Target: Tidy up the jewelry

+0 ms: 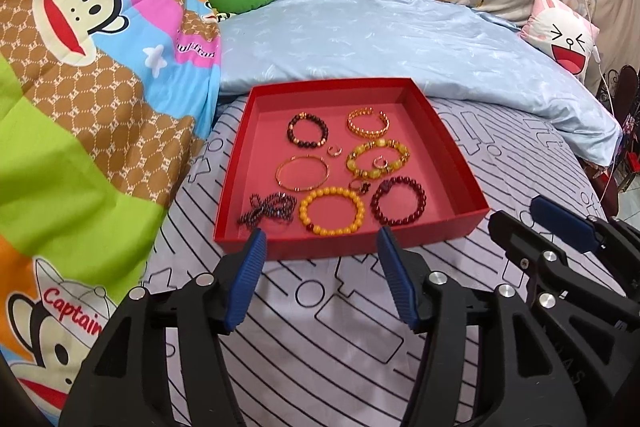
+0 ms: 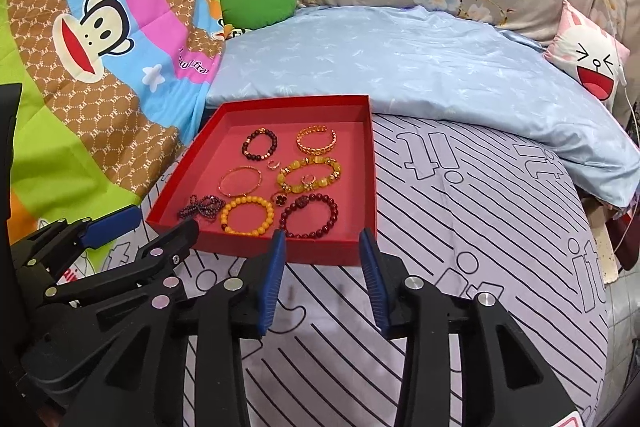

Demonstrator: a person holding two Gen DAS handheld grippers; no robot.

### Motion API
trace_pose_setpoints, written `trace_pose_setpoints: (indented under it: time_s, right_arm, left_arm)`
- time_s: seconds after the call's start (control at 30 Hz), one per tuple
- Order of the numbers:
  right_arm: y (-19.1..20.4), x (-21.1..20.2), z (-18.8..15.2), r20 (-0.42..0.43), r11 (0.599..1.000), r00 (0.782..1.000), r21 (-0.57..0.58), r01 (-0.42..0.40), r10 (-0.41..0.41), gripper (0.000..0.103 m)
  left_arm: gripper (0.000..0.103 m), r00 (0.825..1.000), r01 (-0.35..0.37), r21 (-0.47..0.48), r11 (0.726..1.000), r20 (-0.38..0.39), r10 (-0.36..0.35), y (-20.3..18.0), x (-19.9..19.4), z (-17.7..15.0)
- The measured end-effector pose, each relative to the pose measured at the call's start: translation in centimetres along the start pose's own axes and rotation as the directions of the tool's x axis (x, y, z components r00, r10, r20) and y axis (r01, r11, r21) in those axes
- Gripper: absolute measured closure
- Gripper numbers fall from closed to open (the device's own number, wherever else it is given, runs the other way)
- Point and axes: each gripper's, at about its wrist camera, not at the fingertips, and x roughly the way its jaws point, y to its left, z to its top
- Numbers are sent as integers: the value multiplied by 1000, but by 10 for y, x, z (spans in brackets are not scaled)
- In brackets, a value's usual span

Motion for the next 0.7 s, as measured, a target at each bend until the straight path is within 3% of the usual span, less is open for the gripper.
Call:
trace_pose_setpoints:
  time_s: [0.17, 0.7]
  right_arm:
    - [-3, -4, -9, 1, 1000, 1000, -3, 7, -7, 56]
    - [0, -4, -17, 0, 999, 1000, -33, 13, -13, 48]
  left_arm:
    - [38, 1000, -13, -20, 1000, -5, 13, 3, -2, -9]
    - [29, 997, -79, -55, 995, -26, 77, 9, -6, -23]
